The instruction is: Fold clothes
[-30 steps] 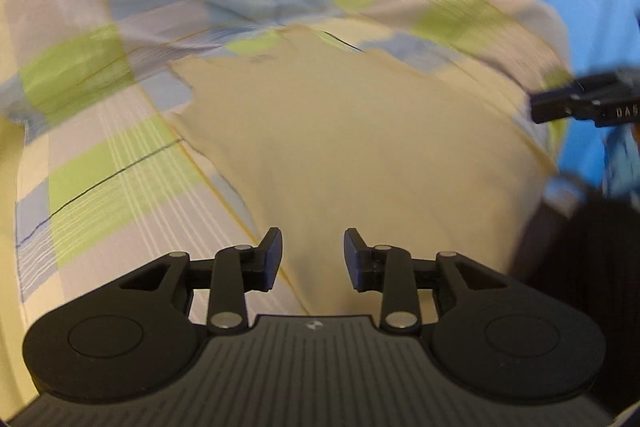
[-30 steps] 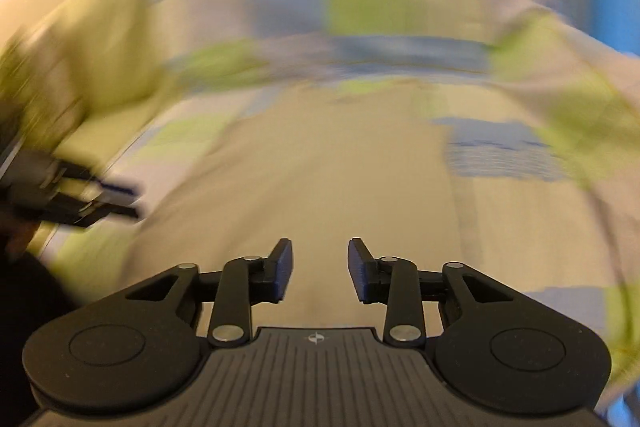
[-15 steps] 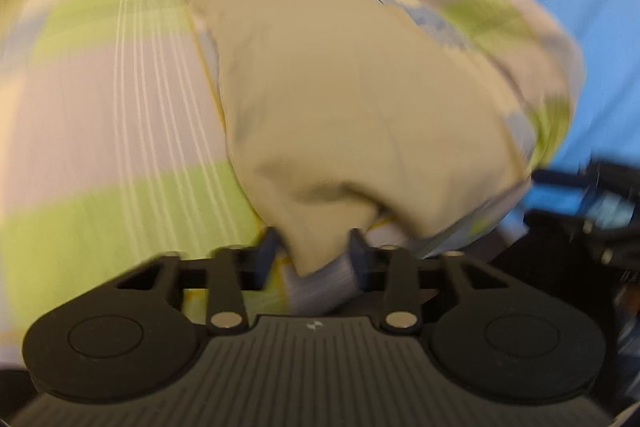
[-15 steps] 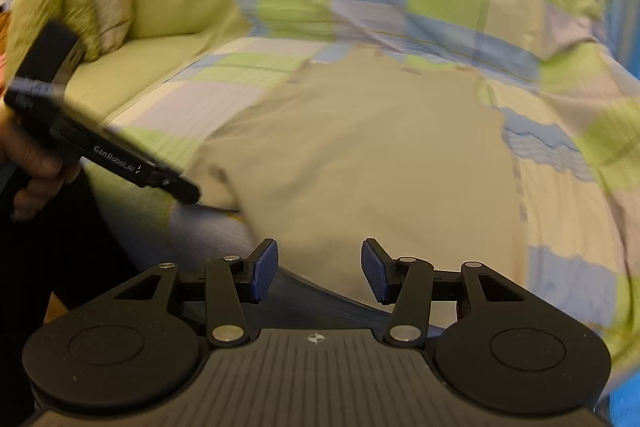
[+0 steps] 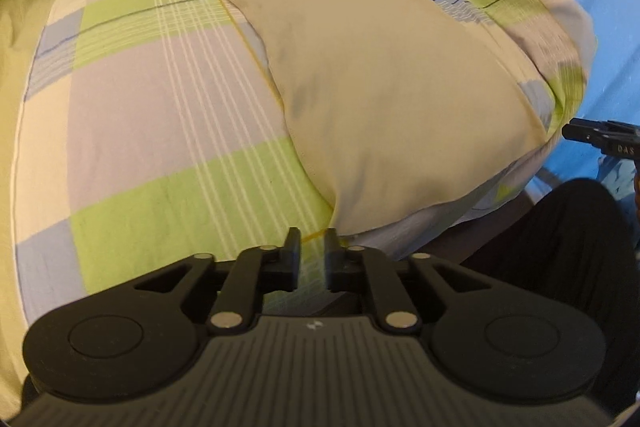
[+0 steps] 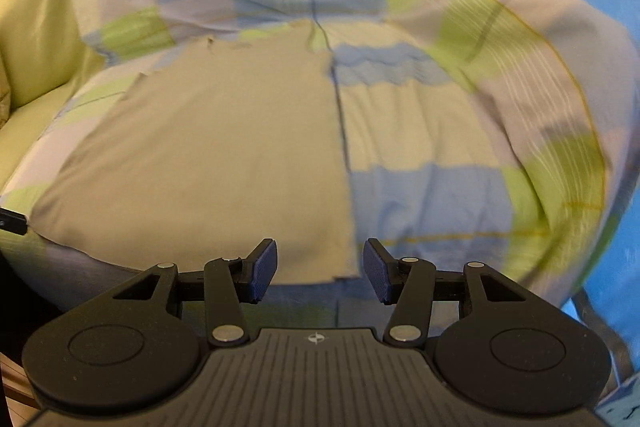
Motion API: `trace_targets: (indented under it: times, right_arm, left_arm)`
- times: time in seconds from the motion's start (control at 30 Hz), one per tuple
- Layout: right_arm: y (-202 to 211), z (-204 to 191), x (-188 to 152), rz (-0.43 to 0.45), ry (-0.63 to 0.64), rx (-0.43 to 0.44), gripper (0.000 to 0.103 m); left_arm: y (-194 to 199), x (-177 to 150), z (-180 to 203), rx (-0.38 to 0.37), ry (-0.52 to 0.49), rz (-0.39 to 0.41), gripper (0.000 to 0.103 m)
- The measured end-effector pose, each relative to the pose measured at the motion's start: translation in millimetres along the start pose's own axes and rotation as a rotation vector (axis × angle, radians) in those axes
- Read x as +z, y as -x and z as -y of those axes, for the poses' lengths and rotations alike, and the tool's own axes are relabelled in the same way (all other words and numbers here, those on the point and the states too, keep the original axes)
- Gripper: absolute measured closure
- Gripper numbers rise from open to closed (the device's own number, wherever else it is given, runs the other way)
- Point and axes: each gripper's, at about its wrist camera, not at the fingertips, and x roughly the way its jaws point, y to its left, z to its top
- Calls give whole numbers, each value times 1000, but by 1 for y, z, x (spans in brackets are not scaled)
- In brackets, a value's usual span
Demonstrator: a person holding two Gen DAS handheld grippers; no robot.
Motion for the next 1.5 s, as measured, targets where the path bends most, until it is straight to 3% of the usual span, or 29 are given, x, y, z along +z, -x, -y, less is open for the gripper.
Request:
trace_targets:
  times: [0.17, 0.3, 0.33, 0.4, 0.53, 0.63, 0.7, 0.77, 0.8, 0.83, 0.87, 0.97, 1.07, 1.27, 1.33, 1.5]
  right_arm:
    - [-18, 10, -1, -40, -12, 4, 50]
    - [-41, 20, 2, -59, -80, 42, 51]
    - [-46, 23, 3, -72, -92, 42, 54]
    - [-52, 28, 6, -90, -108, 9, 89]
    - [-39, 25, 14, -87, -81, -150, 87]
    - [-8, 8, 20, -22, -25, -124, 79]
    - [11, -12, 22, 20, -4, -114, 57]
    - [30, -31, 25, 61, 16, -104, 46]
    - [40, -41, 26, 81, 27, -99, 36]
    - [48, -50, 24, 100, 31, -87, 32]
    - [56, -59, 22, 119, 34, -76, 28]
    - [66, -81, 32, 131, 52, -48, 25]
    - [76, -100, 31, 132, 62, -41, 16]
    - [86, -111, 31, 123, 65, -69, 3]
    - [88, -112, 31, 119, 61, -82, 3]
    - [92, -114, 32, 108, 51, -115, 2]
  left_arm:
    - [4, 6, 19, 56, -109, 49, 78]
    - [-5, 16, 26, 38, -113, 66, 74]
    - [-9, 18, 27, 38, -114, 68, 74]
    - [-22, 19, 30, 64, -133, 28, 74]
    - [-24, 14, 35, 134, -198, -8, 75]
    - [-6, 10, 35, 169, -206, 30, 72]
    - [8, 8, 39, 195, -199, 62, 69]
    - [22, 6, 46, 226, -188, 100, 59]
    - [29, 6, 50, 244, -179, 123, 48]
    - [35, 6, 56, 262, -170, 148, 36]
    - [41, 6, 61, 270, -168, 171, 33]
    - [58, 5, 76, 259, -176, 220, 32]
    - [70, 3, 87, 232, -179, 244, 27]
    - [83, -9, 105, 200, -190, 272, 12]
    - [85, -12, 109, 196, -186, 281, 4]
    - [87, -13, 111, 186, -173, 290, 2]
